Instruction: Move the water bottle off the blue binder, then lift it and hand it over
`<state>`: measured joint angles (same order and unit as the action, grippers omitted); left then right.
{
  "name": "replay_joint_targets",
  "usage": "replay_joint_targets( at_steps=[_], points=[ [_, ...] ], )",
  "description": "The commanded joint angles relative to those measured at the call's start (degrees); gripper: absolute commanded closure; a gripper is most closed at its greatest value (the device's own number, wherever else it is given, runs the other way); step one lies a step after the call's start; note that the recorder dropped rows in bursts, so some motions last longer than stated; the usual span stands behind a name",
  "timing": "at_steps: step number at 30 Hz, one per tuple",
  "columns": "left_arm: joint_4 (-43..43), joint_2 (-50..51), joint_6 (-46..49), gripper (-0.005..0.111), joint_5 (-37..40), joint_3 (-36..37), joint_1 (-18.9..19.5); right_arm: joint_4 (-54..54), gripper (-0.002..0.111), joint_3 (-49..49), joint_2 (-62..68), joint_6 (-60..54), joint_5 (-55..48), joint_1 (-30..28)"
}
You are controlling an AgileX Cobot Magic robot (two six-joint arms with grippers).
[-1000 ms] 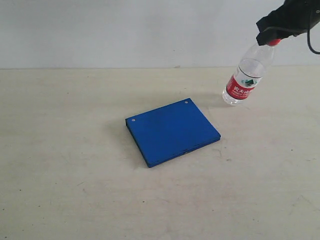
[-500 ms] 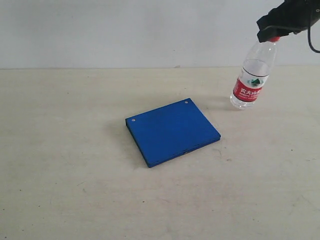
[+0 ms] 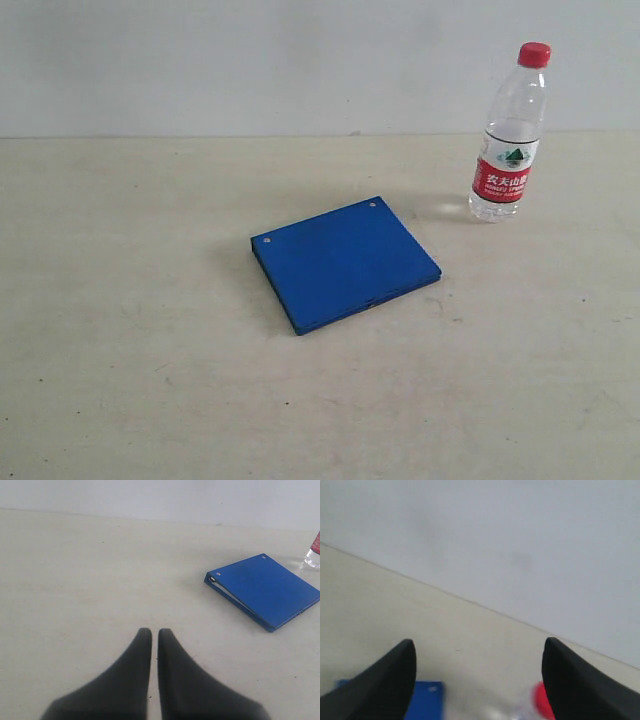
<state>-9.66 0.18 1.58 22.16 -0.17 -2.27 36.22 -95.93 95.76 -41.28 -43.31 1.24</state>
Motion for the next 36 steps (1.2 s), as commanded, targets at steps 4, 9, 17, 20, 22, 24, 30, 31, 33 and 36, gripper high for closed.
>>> replay_joint_targets(
  at_steps=[4, 9, 17, 20, 22, 24, 30, 31, 33, 36],
  points=[
    [0.21, -0.18, -0.29, 0.102, -0.24, 0.17, -0.28, 3.73, 0.050, 0.80, -5.92, 0.85, -26.65, 13.52],
    [0.21, -0.18, -0.29, 0.102, -0.24, 0.17, -0.28, -5.47, 0.089, 8.72, -4.33, -2.98, -26.65, 23.51],
    [0.46, -0.18, 0.12, 0.102, -1.27, 0.17, -0.28, -9.09, 0.108, 30.97, -0.72, -3.59, -5.44, 25.76],
    [-6.97, -0.18, -2.86, 0.102, -5.88, 0.17, -0.28, -5.27, 0.108, 37.43, -0.27, -3.69, -1.99, 25.76],
    [-19.42, -0.18, -4.26, 0.102, -8.95, 0.17, -0.28, -3.51, 0.108, 40.76, -0.27, -4.48, -0.31, 25.76],
    [-32.53, -0.18, -4.26, 0.102, -10.35, 0.17, -0.28, -4.06, 0.107, 42.54, -0.27, -5.40, 0.22, 25.76],
    [-39.16, -0.18, -3.34, 0.102, -6.77, 0.17, -0.28, -5.10, 0.068, 43.24, -0.27, -3.55, -3.20, 25.76],
    [-38.74, -0.18, -3.08, 0.102, -9.05, 0.17, -0.28, -5.10, 0.056, 43.24, -0.27, -2.65, -3.34, 25.76],
    [-37.57, -0.18, -0.90, 0.102, -18.22, 0.17, -0.28, -5.10, 0.039, 43.24, -0.27, -1.10, -1.78, 25.76],
    [-37.32, -0.18, 1.05, 0.102, -35.06, 0.17, -0.28, -5.10, 0.036, 43.24, -0.27, 2.06, 2.57, 25.76]
  ],
)
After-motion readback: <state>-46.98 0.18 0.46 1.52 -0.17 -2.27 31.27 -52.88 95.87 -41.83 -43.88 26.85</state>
